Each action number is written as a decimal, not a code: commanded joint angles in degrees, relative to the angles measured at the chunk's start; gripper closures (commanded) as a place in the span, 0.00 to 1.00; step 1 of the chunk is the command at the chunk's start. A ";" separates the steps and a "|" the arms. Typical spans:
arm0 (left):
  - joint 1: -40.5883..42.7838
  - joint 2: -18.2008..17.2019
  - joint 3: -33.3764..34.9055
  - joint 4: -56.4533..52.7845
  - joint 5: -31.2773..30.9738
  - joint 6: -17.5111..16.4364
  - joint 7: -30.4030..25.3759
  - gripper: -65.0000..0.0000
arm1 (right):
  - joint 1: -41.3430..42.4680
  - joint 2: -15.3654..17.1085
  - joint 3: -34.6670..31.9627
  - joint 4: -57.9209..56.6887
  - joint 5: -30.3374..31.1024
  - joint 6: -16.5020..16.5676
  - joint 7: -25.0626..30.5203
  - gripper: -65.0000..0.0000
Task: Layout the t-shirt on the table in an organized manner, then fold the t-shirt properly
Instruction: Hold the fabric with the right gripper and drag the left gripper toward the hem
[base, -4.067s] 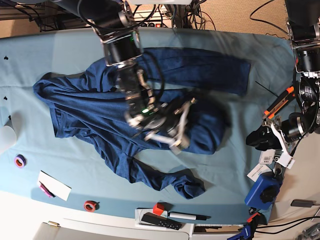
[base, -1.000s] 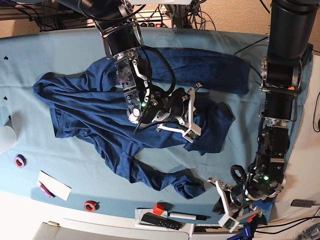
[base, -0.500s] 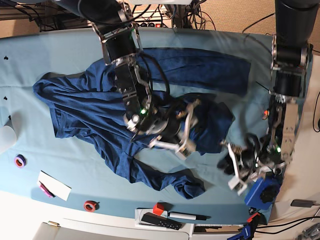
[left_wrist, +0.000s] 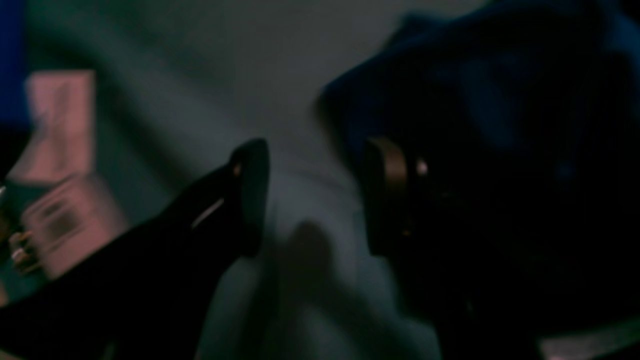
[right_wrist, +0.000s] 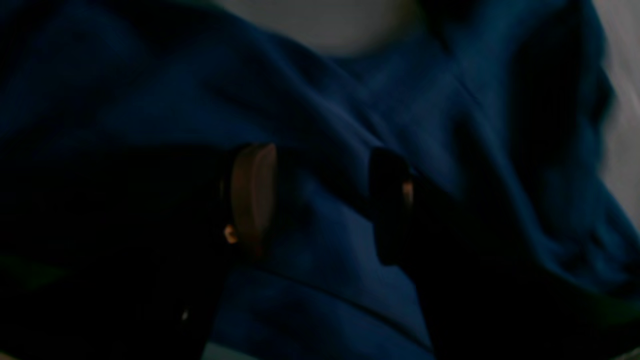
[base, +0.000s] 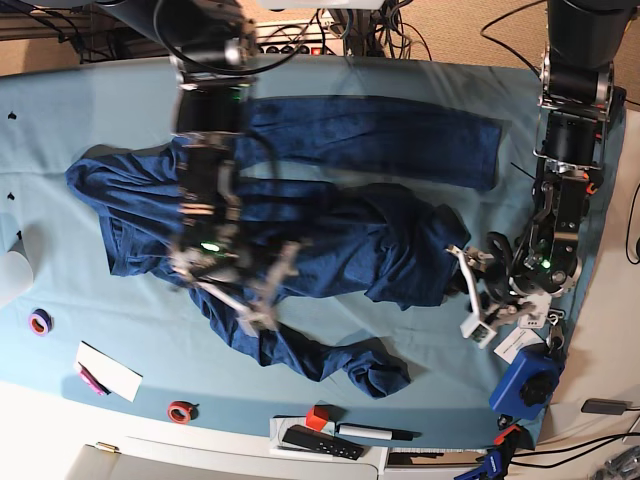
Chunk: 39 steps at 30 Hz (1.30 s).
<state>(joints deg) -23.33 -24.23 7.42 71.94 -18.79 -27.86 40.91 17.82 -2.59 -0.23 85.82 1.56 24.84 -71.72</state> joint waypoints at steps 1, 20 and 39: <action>-1.42 -1.29 -0.42 0.92 -0.48 -0.02 -1.11 0.52 | 0.76 1.70 1.14 0.81 1.75 -0.07 0.83 0.55; 4.83 -0.72 -0.42 -3.85 -15.06 -6.27 3.69 0.52 | -4.68 9.09 6.82 0.81 41.24 13.77 -4.37 0.55; -6.36 -1.46 -6.80 -3.23 -26.58 -6.71 6.56 1.00 | -7.78 9.09 6.82 0.74 28.89 12.98 1.27 0.55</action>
<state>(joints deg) -28.18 -25.34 0.82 67.79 -44.82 -34.39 48.40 8.97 6.33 6.37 85.73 29.78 37.63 -71.33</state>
